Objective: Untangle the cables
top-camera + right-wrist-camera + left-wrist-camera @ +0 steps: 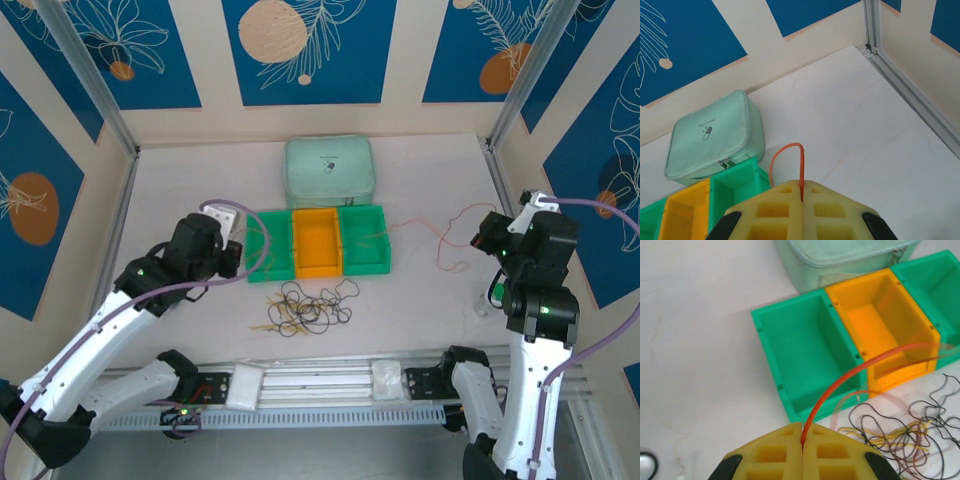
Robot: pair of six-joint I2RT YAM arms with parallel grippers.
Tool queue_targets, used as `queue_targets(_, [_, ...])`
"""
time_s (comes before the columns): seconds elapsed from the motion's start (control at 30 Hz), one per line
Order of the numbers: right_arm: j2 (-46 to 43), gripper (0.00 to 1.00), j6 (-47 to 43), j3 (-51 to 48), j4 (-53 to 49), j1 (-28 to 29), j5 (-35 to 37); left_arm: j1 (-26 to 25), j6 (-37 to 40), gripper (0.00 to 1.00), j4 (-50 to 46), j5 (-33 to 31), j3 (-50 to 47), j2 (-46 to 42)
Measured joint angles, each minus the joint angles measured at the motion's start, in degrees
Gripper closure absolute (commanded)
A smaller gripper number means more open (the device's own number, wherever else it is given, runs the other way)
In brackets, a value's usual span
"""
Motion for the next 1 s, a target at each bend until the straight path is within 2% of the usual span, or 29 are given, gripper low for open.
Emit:
queue_targets(0.3, [0.04,1.00,0.02,-0.90,0.55,-1.55,-2.84,3.85,-0.11,1.00,-2.60,-0.09,1.27,-2.93])
queue_targets(0.67, [0.11,1.00,0.02,-1.70,0.81,-1.55,-5.27,4.02,-0.13,1.00,2.34,7.69,2.34,2.82])
queue_targets(1.0, [0.90,1.00,0.52,-2.62,2.45,-1.57,-9.05,4.07,-0.81,1.00,11.63,17.94,3.21,12.20])
